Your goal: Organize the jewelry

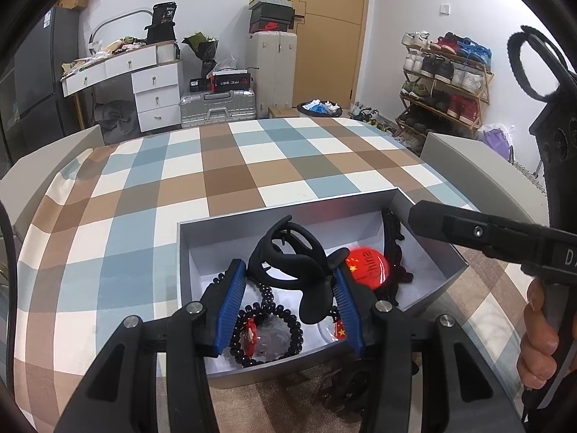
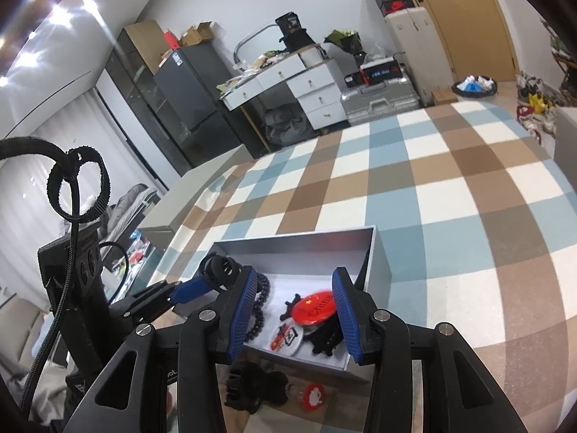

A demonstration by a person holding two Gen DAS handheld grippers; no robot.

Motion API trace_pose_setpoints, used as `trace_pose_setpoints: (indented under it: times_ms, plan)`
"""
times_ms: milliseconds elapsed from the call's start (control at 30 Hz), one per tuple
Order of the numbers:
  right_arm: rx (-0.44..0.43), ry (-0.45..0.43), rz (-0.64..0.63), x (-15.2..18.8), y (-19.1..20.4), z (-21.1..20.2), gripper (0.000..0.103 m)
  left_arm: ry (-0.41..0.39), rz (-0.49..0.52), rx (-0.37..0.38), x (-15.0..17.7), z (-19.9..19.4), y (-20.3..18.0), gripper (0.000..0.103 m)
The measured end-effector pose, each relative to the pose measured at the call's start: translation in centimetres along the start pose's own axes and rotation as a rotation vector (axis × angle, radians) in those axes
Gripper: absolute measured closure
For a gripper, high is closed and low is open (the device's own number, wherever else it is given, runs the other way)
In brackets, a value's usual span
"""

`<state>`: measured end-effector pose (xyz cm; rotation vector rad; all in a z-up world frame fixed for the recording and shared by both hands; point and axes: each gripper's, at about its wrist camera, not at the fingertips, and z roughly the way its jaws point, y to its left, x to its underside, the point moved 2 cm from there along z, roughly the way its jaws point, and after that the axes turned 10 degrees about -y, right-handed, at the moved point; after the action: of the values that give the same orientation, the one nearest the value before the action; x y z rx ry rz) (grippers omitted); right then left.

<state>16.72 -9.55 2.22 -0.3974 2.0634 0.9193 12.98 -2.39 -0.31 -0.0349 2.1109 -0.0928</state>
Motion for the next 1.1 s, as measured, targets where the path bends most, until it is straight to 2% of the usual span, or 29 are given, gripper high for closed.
trace_pose_setpoints:
  times_ms: [367, 400, 500, 533, 733, 800, 900, 1100]
  plan:
    - [0.012, -0.035, 0.012, -0.9, -0.9, -1.3, 0.039, 0.002, -0.004, 0.032, -0.3, -0.6, 0.0, 0.058]
    - [0.010, -0.041, 0.002, -0.9, -0.9, -1.5, 0.035, 0.003, -0.003, 0.035, -0.3, -0.7, 0.0, 0.054]
    - [0.017, -0.038, -0.010, -1.0, -1.0, -1.8, 0.033, -0.008, -0.013, 0.030, -0.4, -1.4, 0.1, 0.038]
    - [0.017, -0.036, -0.012, -1.0, -1.0, -1.9, 0.032, -0.010, -0.020, 0.038, -0.5, -1.7, 0.3, 0.036]
    - [0.031, 0.000, -0.049, -0.1, -0.7, -2.7, 0.018, -0.037, -0.037, 0.039, -0.3, -3.4, 0.9, 0.015]
    - [0.040, 0.011, -0.067, 0.5, -0.5, -2.9, 0.011, -0.035, -0.046, 0.049, 0.0, -3.9, 1.0, 0.003]
    - [0.073, 0.037, -0.097, 1.3, -0.2, -3.3, 0.002, -0.045, -0.048, 0.053, 0.5, -4.6, 0.9, 0.001]
    - [0.119, 0.087, -0.171, 2.4, 0.5, -4.3, 0.002, -0.003, -0.007, 0.055, 1.9, -4.5, 0.3, 0.001]
